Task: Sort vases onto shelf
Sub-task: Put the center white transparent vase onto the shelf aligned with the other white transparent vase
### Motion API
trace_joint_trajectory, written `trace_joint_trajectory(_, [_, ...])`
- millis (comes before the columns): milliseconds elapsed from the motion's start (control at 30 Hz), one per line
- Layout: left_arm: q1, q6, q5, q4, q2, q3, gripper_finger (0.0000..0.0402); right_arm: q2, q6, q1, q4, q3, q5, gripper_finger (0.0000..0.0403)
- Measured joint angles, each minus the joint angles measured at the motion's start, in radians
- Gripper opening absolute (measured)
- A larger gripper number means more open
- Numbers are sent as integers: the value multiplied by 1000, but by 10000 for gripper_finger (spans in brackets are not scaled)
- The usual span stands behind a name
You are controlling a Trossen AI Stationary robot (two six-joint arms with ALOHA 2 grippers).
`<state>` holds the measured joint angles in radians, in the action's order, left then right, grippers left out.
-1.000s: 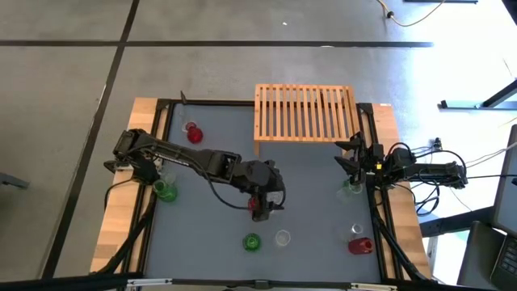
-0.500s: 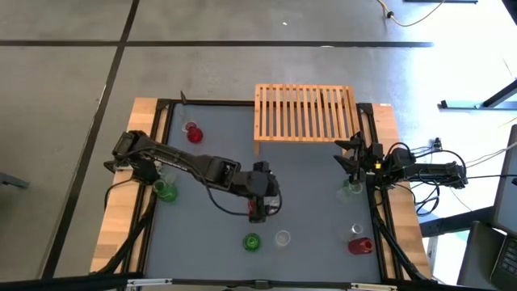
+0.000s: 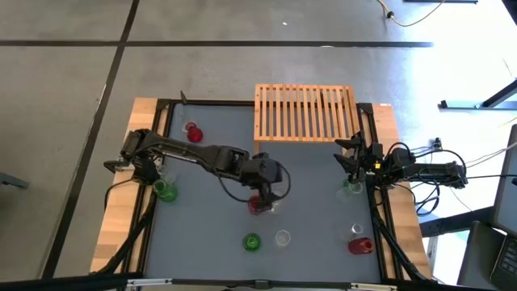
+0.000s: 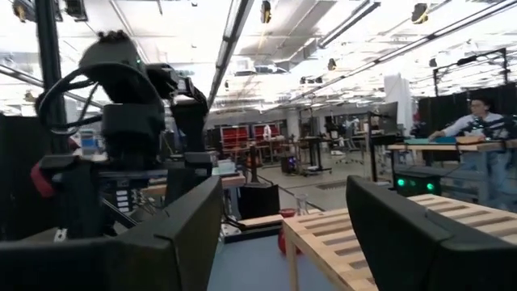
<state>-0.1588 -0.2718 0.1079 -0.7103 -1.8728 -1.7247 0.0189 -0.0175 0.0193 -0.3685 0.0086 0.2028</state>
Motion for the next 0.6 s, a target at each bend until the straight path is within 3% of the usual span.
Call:
trace_joint_trajectory(267, [-2, 16, -55, -118, -139, -99, 319, 0, 16, 0, 8, 0, 13, 250])
trace_joint_trajectory(600, [-20, 20, -23, -127, -147, -72, 319, 0, 16, 0, 5, 0, 11, 250])
